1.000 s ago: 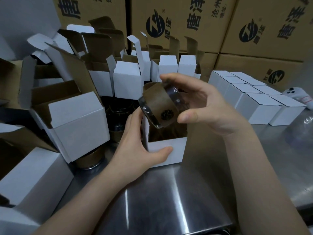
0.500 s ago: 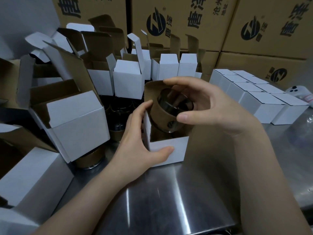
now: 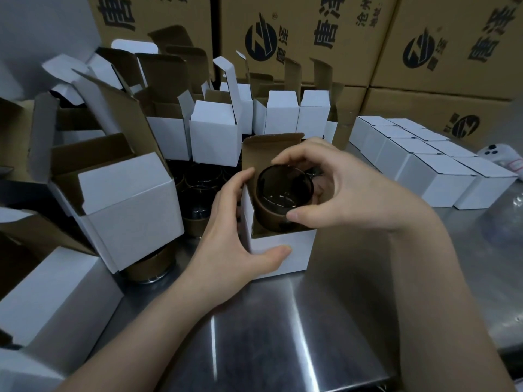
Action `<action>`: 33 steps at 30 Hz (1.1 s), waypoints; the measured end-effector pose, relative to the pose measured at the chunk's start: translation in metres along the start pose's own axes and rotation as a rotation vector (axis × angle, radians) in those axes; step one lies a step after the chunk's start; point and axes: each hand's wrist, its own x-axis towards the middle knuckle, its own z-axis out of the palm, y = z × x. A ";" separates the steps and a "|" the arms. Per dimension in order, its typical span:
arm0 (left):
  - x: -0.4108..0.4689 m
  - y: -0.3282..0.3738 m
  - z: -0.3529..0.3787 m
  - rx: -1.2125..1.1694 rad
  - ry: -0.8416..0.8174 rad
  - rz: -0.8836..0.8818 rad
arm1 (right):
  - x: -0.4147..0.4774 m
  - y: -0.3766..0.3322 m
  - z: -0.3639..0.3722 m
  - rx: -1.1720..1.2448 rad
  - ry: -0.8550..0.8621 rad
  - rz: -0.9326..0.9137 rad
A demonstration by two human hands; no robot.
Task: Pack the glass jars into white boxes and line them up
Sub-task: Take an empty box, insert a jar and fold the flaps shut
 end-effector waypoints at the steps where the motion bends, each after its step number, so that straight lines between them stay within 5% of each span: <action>1: 0.000 0.000 0.000 0.002 0.002 0.002 | 0.000 -0.001 0.001 -0.031 -0.002 0.001; 33: 0.002 0.001 0.000 0.043 -0.002 0.009 | 0.011 -0.016 0.010 -0.399 -0.080 0.113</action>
